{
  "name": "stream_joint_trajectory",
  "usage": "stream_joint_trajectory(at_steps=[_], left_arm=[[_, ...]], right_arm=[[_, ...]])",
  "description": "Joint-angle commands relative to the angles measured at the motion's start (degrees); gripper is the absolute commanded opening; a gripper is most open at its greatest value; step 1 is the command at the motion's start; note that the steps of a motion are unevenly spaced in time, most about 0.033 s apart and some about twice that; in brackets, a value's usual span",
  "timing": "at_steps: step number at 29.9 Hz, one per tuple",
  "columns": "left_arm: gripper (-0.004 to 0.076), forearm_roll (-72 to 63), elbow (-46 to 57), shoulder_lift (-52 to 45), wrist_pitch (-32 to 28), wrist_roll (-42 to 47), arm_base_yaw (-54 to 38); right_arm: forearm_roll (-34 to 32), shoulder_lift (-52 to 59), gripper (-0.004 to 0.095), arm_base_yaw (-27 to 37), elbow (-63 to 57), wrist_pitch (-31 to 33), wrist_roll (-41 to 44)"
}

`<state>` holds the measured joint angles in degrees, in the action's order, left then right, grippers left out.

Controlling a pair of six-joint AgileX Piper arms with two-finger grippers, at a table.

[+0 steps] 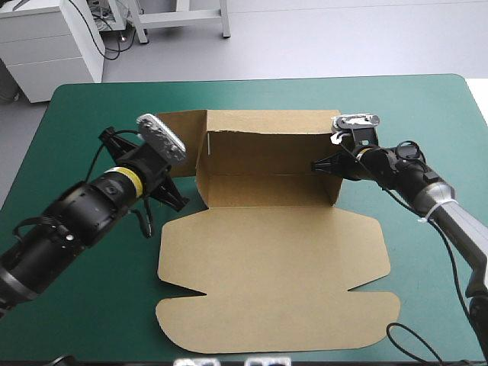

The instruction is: Fold the box

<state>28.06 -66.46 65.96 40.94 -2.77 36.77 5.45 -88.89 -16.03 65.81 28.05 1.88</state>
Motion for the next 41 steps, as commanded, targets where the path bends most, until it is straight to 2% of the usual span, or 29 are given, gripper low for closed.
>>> stream_joint_trajectory(at_steps=[1, 6, 10, 13, 20, 24, 28, 32, 39, 41], left_arm=[[0.0014, -15.9, -1.9, -3.8, -5.3, -9.6, -8.6], [0.0013, -32.3, -1.6, -5.8, -1.9, -21.3, -22.8], [0.0014, -51.6, 1.0, -5.7, 5.4, -32.8, -34.9], [0.0014, -66.1, 6.0, -5.7, 5.7, -40.6, -43.4], [0.0013, -80.2, 12.6, -5.7, 4.8, -41.9, -60.6], [0.0013, -81.2, 12.8, -5.7, 3.9, -41.9, -61.8], [0.0013, -80.3, 12.9, -5.7, 1.9, -41.9, -60.6], [0.0013, -80.4, 12.9, -5.7, -0.2, -41.9, -59.2], [0.0013, -80.1, 12.9, -5.7, -0.8, -42.1, -58.5], [0.0013, -80.1, 12.9, -5.7, -0.8, -42.1, -58.5]], right_arm=[[-0.2, 2.2, -0.0013, 0.4, 1.4, 1.4, 0.4], [-0.2, 2.2, -0.0013, 0.4, 1.4, 1.6, 0.4], [-0.2, 2.2, -0.0013, 0.4, 1.4, 2.5, 0.8], [-0.2, 2.2, -0.0014, 0.4, 1.4, 3.0, 0.8], [-0.4, 2.2, -0.0013, 0.4, 1.4, 3.8, 0.9], [-0.3, 2.2, -0.0013, 0.4, 2.3, 5.4, 1.4], [-0.3, 2.2, -0.0013, 0.4, 6.0, 13.3, 1.7], [-0.6, 2.2, -0.0013, 0.4, 11.0, 25.6, 1.7], [-1.4, 2.3, -0.0013, 0.4, 19.7, 43.4, 1.7], [-1.4, 2.6, -0.0013, 0.3, 20.6, 43.4, 1.8]])
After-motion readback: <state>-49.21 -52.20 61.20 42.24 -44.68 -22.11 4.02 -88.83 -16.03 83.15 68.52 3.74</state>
